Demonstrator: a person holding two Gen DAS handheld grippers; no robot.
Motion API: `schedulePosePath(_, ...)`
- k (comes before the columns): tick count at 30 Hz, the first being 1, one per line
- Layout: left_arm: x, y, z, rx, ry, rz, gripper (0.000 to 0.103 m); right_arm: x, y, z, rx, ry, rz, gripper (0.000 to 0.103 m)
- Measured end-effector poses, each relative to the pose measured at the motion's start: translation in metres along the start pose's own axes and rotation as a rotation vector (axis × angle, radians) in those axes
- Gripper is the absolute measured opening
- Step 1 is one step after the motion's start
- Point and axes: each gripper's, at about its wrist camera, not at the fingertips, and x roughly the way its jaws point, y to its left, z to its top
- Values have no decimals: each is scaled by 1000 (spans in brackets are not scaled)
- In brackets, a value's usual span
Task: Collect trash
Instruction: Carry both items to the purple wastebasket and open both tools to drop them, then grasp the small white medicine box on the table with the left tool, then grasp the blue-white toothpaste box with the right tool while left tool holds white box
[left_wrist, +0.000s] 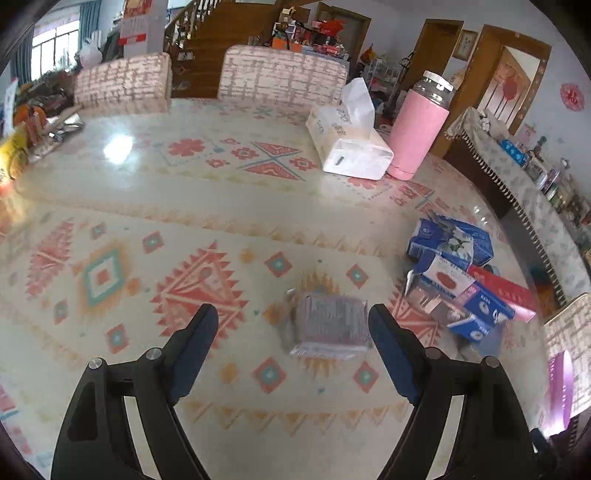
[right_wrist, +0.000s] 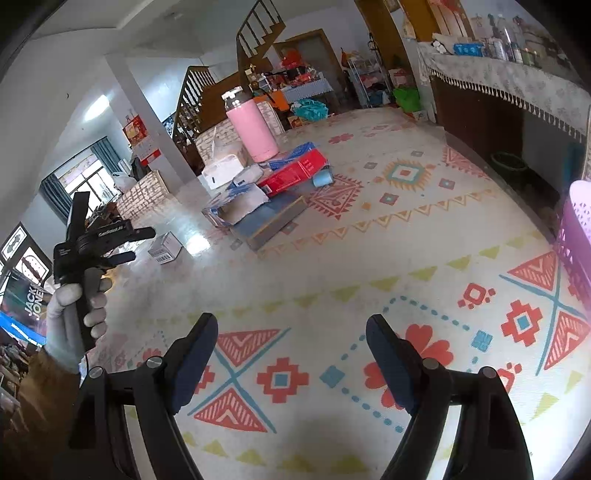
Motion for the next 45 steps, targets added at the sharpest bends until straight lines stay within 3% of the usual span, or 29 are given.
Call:
schedulePosePath(4, 17, -10, -1, 19, 11, -16, 83, 3, 5, 0, -26, 3, -17, 86)
schedulePosePath(7, 32, -18, -6, 43, 55, 23, 82, 3, 7, -1, -39, 6, -25, 86)
schedulePosePath(8, 35, -19, -7, 49, 65, 37, 73, 3, 7, -1, -39, 8, -24, 86)
schedulePosePath(10, 31, -23, -10, 78, 57, 94, 46, 4, 7, -1, -34, 12, -27, 86)
schedulePosePath(18, -22, -32, -37, 72, 23, 15, 46, 14, 5, 0, -19, 67, -45, 86)
schedulePosePath(23, -41, -41, -48, 118, -38, -8, 46, 33, 23, 16, -99, 124, -71, 86)
schedulePosePath(30, -33, -26, -52, 97, -8, -64, 46, 68, 83, 83, -310, 85, -115, 91)
schedulePosePath(35, -24, -17, -51, 56, 32, -84, 46, 126, 118, 129, -432, 144, -155, 96)
schedulePosePath(41, -23, -12, -50, 33, 48, -98, 46, 190, 123, 149, -439, 236, -218, 96)
schedulePosePath(45, -24, -10, -49, 21, 48, -103, 46, 203, 127, 145, -439, 237, -202, 97)
